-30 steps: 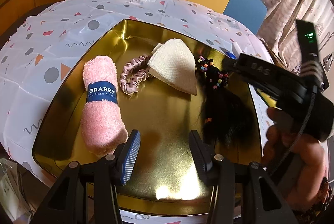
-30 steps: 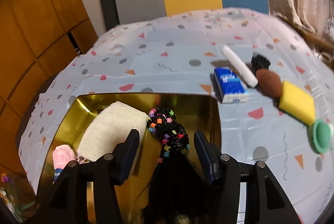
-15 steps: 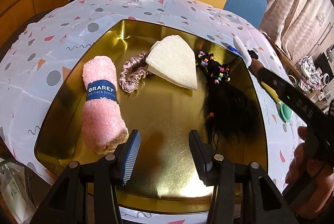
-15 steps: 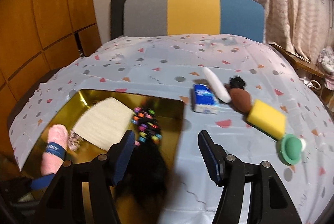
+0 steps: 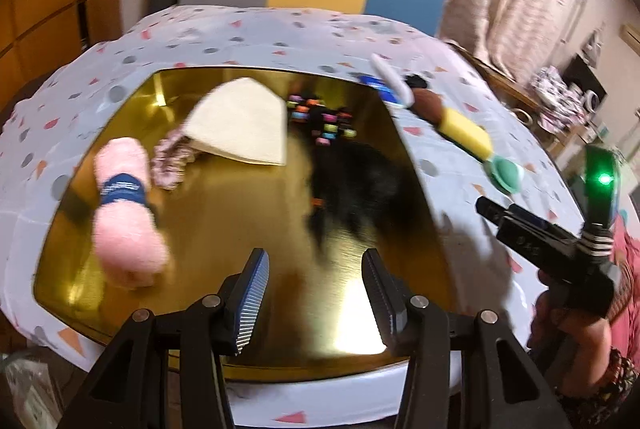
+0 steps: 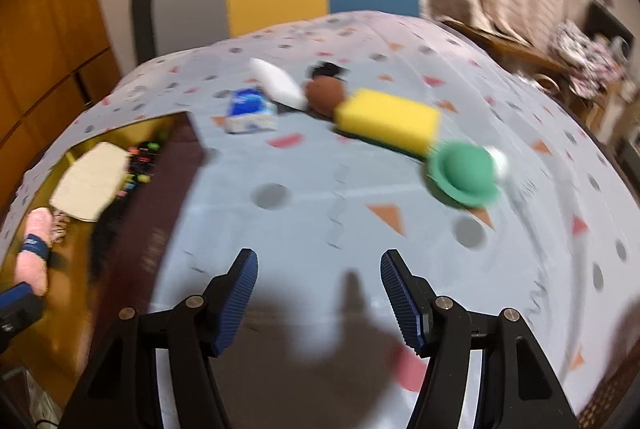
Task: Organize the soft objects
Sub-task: 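Close the right tool on the green dome item while the left tool moves toward the yellow sponge, then grasp the yellow sponge with the left tool and lift it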
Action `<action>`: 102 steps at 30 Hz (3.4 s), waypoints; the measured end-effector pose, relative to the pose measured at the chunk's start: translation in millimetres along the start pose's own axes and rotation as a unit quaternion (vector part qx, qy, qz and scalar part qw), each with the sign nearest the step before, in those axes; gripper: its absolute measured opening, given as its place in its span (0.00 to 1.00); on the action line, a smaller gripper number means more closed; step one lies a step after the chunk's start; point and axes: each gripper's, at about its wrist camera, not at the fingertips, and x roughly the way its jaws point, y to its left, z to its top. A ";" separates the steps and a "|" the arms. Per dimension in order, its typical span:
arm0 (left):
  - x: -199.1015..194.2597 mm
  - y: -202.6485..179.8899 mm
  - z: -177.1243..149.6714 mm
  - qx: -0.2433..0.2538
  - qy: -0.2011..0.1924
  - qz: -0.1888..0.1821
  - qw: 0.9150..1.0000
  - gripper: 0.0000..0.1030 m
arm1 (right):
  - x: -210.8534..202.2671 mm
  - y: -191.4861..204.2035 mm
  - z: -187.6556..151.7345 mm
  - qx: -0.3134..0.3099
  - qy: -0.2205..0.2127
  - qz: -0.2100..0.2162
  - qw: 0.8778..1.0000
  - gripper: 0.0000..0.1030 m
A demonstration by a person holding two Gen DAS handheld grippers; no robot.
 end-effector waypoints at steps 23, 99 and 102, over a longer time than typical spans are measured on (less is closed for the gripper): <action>-7.7 -83.6 -10.7 0.056 -0.015 -0.032 0.998 0.48 | 43.6 -131.5 51.5 0.190 -0.008 -0.047 0.981 0.89; 208.6 -237.0 160.3 0.097 0.138 0.084 0.982 0.74 | 62.5 -176.8 26.3 0.146 -0.058 0.055 0.986 0.56; 211.5 -222.5 168.8 0.038 0.134 0.061 0.988 0.74 | 61.8 -177.0 26.2 0.147 -0.058 0.056 0.986 0.56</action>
